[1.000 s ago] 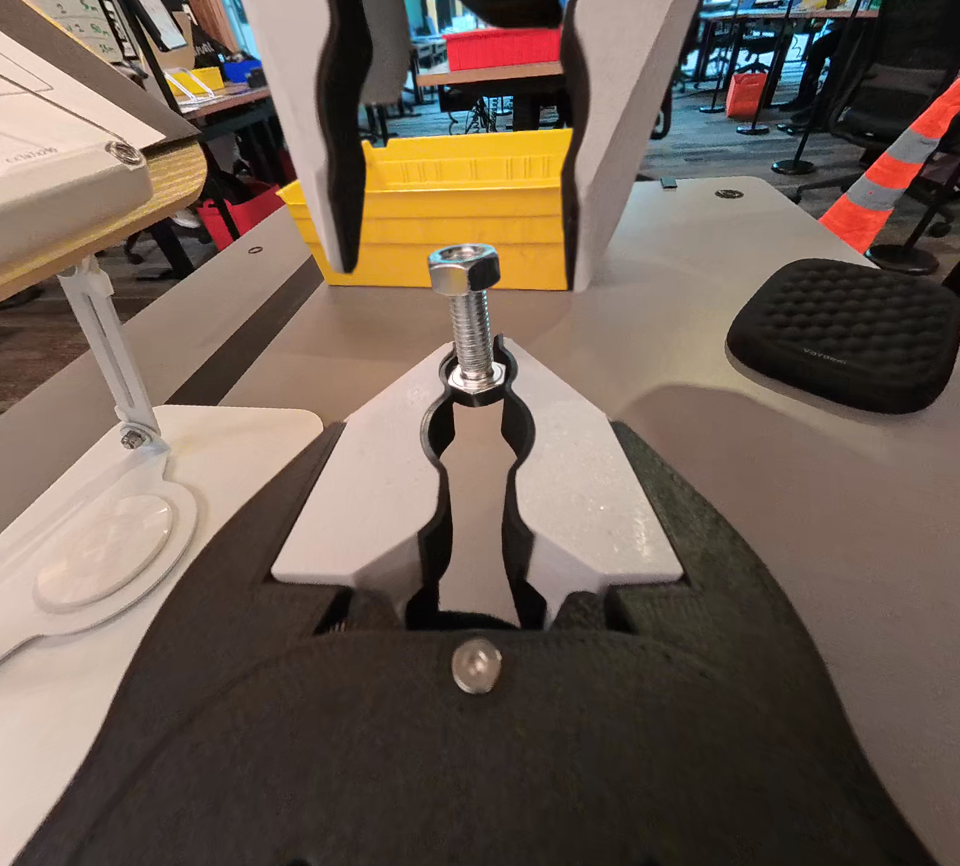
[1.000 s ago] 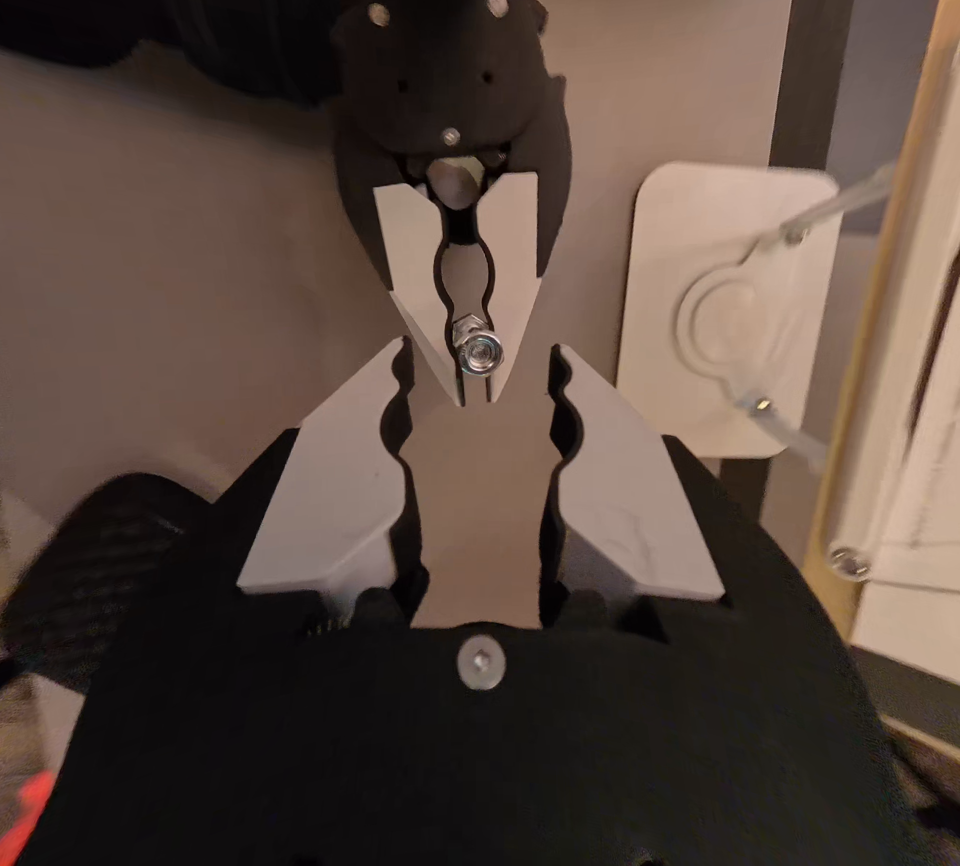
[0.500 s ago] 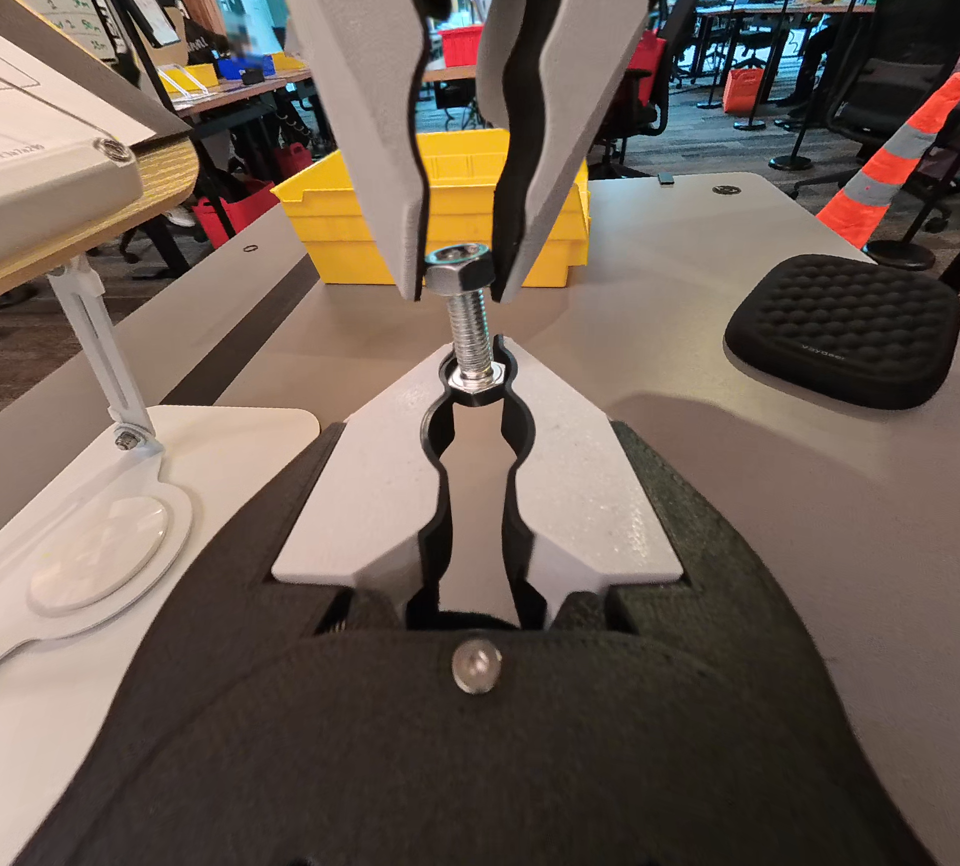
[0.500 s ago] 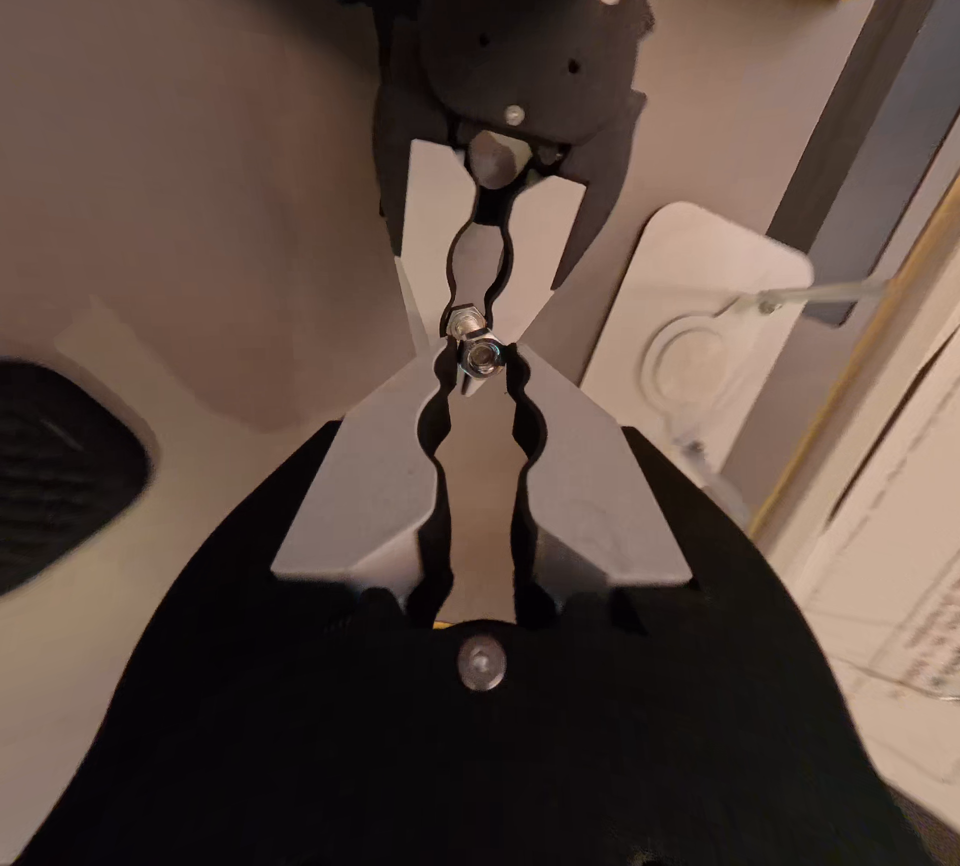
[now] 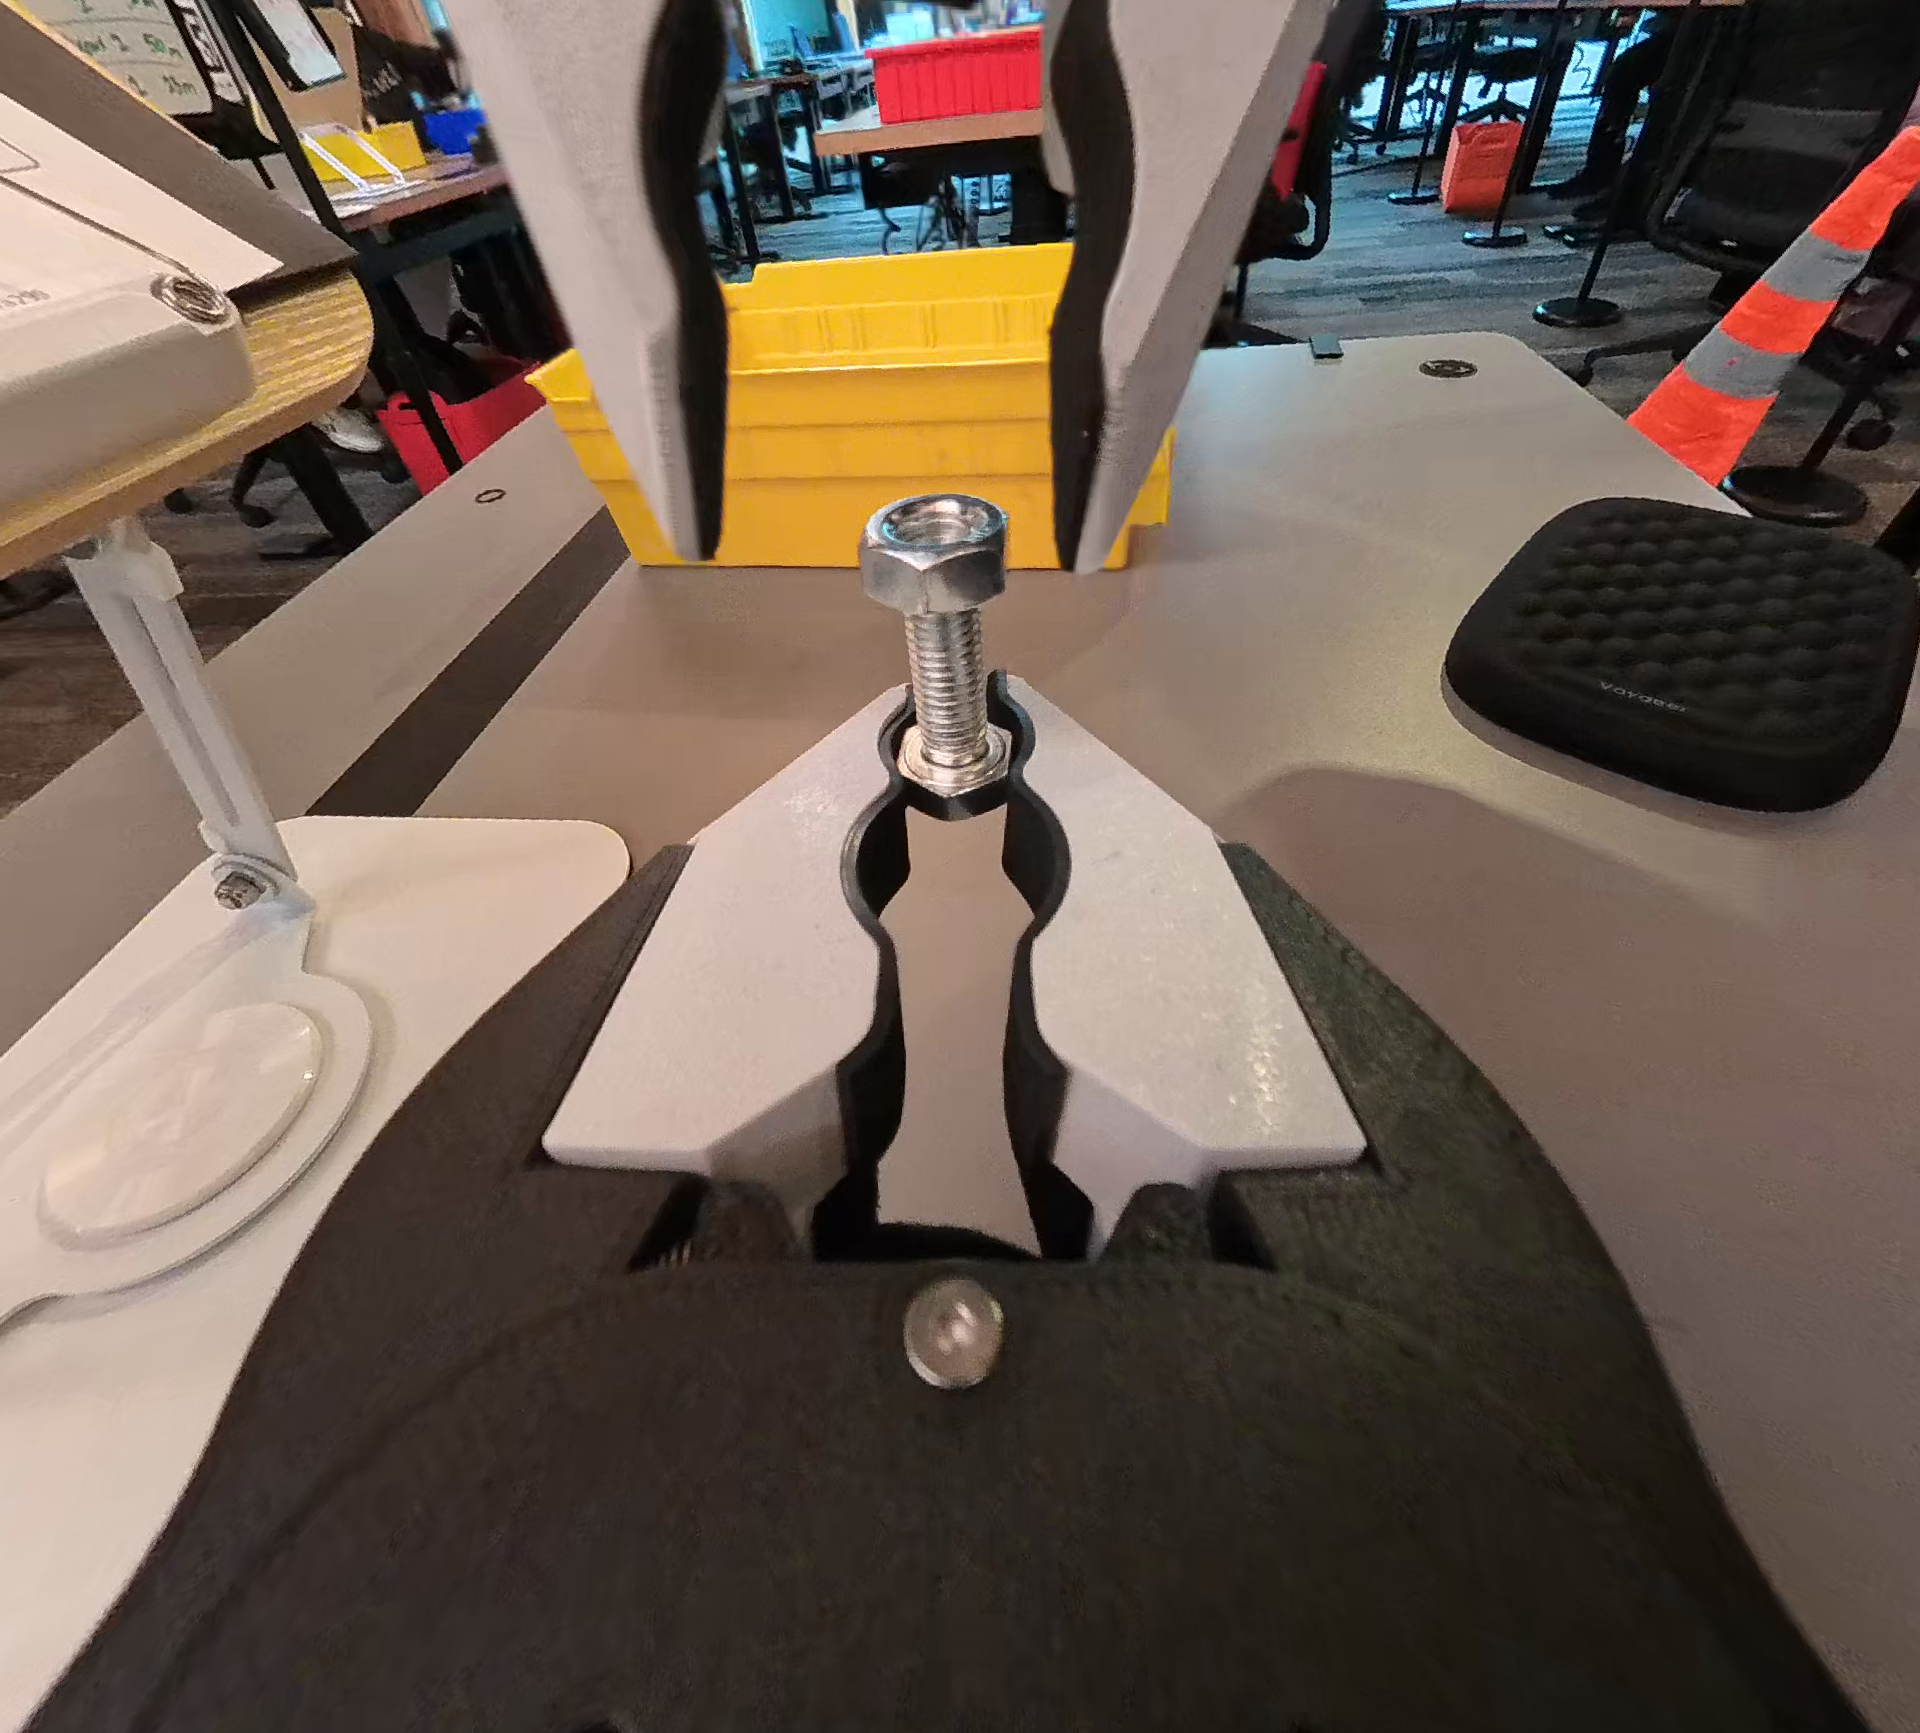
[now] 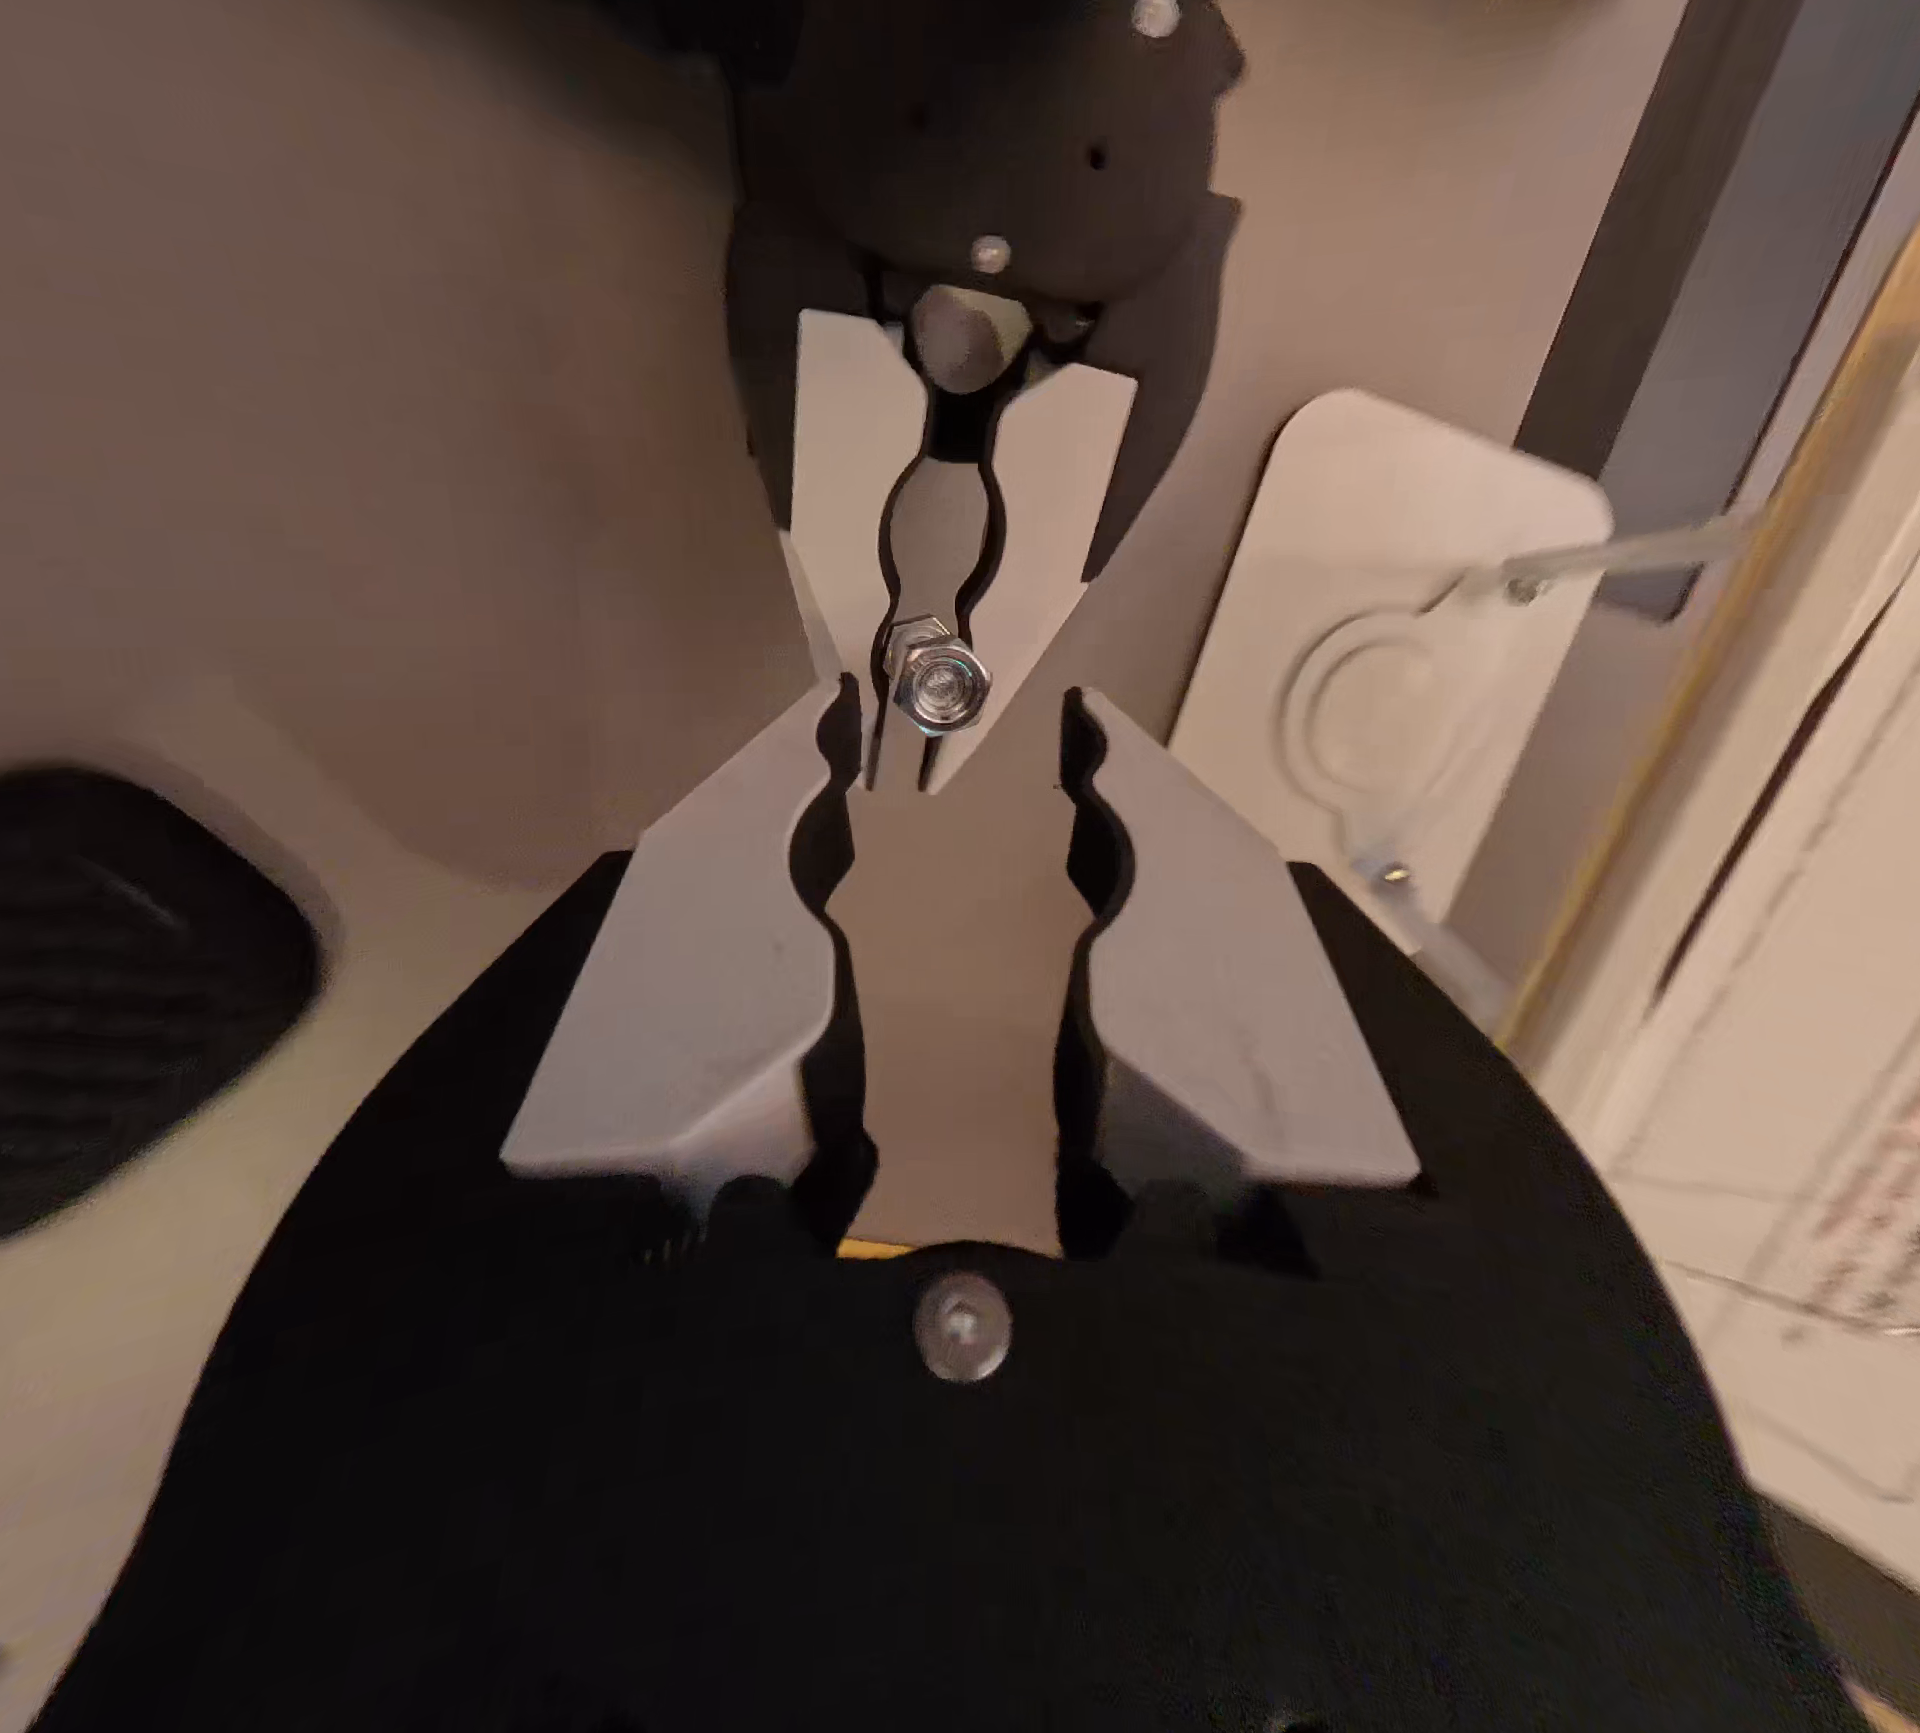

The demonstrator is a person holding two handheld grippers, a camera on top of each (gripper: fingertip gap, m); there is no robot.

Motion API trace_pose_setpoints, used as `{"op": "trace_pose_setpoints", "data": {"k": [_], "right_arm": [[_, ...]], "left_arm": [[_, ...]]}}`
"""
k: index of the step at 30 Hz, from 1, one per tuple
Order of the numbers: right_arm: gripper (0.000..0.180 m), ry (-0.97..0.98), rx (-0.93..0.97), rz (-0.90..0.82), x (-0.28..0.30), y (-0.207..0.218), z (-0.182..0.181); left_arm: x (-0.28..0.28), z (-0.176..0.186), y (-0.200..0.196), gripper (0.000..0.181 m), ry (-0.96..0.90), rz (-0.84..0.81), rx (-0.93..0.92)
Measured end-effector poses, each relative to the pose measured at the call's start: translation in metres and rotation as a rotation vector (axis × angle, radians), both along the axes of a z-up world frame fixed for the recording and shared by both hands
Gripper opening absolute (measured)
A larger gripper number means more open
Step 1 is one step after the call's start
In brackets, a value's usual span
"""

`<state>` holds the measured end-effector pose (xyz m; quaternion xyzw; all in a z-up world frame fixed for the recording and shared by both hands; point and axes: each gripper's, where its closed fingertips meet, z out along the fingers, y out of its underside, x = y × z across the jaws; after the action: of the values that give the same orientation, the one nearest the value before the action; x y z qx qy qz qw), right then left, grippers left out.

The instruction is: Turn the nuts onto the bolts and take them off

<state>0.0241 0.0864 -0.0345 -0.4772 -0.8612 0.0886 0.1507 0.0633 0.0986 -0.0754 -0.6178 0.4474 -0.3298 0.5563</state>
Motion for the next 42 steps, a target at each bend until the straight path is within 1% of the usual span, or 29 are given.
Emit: {"op": "trace_pose_setpoints", "data": {"k": [2,5,6,10,12,13,14,17,18,20,23,24,25,27,30,32,34,38,40,42], "right_arm": [[0.031,-0.004,0.075,0.133,0.002,-0.002,-0.001],[0.022,-0.011,0.108,0.236,0.000,-0.009,-0.003],[0.016,-0.014,0.127,0.245,0.000,-0.008,-0.004],[0.016,-0.026,0.109,0.222,0.000,-0.007,-0.005],[0.016,-0.034,0.067,0.147,0.001,-0.005,-0.006],[0.016,-0.041,0.042,0.083,0.001,-0.003,-0.006],[0.016,-0.050,0.009,0.001,0.001,0.000,-0.007],[0.016,-0.052,-0.127,-0.319,0.000,0.005,-0.010],[0.019,-0.041,-0.159,-0.377,0.000,0.005,-0.011],[0.027,-0.032,-0.180,-0.415,0.001,0.005,-0.013],[0.039,-0.019,-0.167,-0.342,0.001,0.002,-0.010],[0.042,-0.013,-0.134,-0.291,0.001,0.003,-0.008],[0.042,0.003,-0.097,-0.209,0.000,0.002,-0.004],[0.039,0.024,-0.028,-0.061,-0.002,0.000,0.001],[0.032,0.000,0.087,0.134,0.002,0.000,0.000],[0.026,-0.020,0.140,0.220,0.003,-0.001,-0.002],[0.016,-0.024,0.162,0.262,0.001,-0.002,-0.003],[0.015,-0.039,0.126,0.205,0.000,0.000,-0.004],[0.016,-0.056,0.057,0.072,0.000,0.001,-0.004],[0.016,-0.080,-0.064,-0.172,-0.001,0.003,-0.006]], "left_arm": [[0.001,0.000,0.000,0.010,0.000,-0.003,0.000],[0.001,-0.001,-0.001,0.010,0.005,-0.005,-0.001],[0.001,-0.001,-0.001,0.010,0.006,-0.006,-0.001],[0.002,-0.002,-0.001,0.010,0.011,-0.005,-0.001],[0.002,-0.003,0.000,0.010,0.017,-0.003,0.000],[0.002,-0.004,0.001,0.010,0.019,0.003,-0.002],[0.001,-0.005,0.002,0.010,0.021,0.009,-0.003],[-0.001,-0.007,0.005,0.010,0.031,0.026,-0.005],[-0.002,-0.008,0.005,0.010,0.033,0.023,-0.007],[-0.001,-0.012,0.006,0.010,0.051,0.025,-0.008],[0.000,-0.007,0.005,0.010,0.022,0.019,-0.008],[0.000,-0.005,0.005,0.010,0.018,0.018,-0.004],[-0.001,-0.004,0.004,0.010,0.016,0.016,-0.003],[-0.001,-0.004,0.004,0.010,0.008,0.011,-0.008],[0.000,-0.003,0.002,0.010,0.004,0.004,-0.007],[0.001,-0.003,0.002,0.010,0.003,-0.001,-0.006],[0.002,-0.001,0.001,0.010,-0.005,-0.002,-0.006],[0.000,-0.001,0.003,0.010,-0.010,0.005,-0.007],[0.000,-0.001,0.004,0.010,-0.003,0.013,-0.002],[-0.001,-0.002,0.005,0.010,0.000,0.018,-0.002]]}}
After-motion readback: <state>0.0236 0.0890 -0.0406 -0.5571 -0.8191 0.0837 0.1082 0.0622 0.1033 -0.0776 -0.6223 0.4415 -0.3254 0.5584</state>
